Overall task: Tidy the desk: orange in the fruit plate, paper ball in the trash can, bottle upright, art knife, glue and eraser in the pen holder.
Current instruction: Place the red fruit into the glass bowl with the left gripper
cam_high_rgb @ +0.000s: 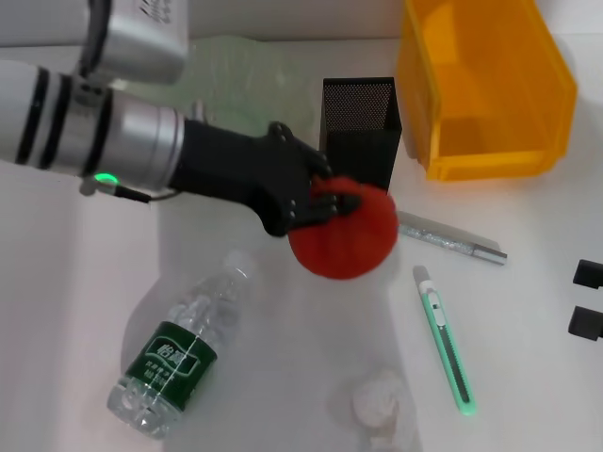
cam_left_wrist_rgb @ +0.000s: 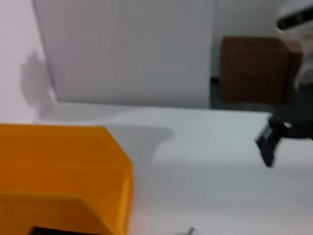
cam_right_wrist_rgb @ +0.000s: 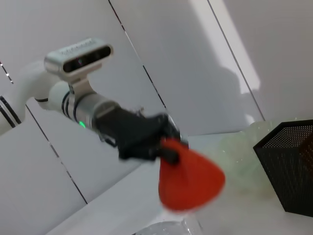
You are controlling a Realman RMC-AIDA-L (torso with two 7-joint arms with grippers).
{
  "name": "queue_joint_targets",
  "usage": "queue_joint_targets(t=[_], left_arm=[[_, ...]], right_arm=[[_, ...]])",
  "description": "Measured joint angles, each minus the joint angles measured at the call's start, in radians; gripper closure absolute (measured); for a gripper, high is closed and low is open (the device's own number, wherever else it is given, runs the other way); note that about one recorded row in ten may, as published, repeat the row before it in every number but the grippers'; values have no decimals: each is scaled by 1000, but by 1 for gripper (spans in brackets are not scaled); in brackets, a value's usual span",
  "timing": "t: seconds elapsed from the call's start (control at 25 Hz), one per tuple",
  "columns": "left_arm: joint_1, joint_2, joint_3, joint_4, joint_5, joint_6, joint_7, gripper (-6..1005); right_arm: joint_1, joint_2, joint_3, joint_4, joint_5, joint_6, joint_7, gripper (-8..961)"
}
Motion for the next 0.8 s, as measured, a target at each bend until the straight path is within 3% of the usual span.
queue_joint_targets(t=[0.04, 0.24, 0.32, 0.36, 0.56, 0.8], left_arm=[[-4, 0, -135, 5, -16, 31, 4, 805], [-35, -2, -337, -52, -49, -99, 2, 826], [-57, -2, -345, -122, -84, -285, 25, 826], [-57, -2, -345, -122, -84, -285, 25, 826], [-143, -2, -338, -307, -79, -545, 69, 825], [-182, -6, -310, -418, -42, -706, 70, 828]], right_arm=[[0, 0, 0, 5, 0, 0, 0, 126], [5, 0, 0, 26, 0, 0, -17, 127], [13, 0, 5, 43, 0, 1, -25, 127], [13, 0, 5, 43, 0, 1, -25, 127], [25, 0, 9, 62, 0, 5, -26, 128], [33, 1, 9, 73, 0, 6, -27, 129]])
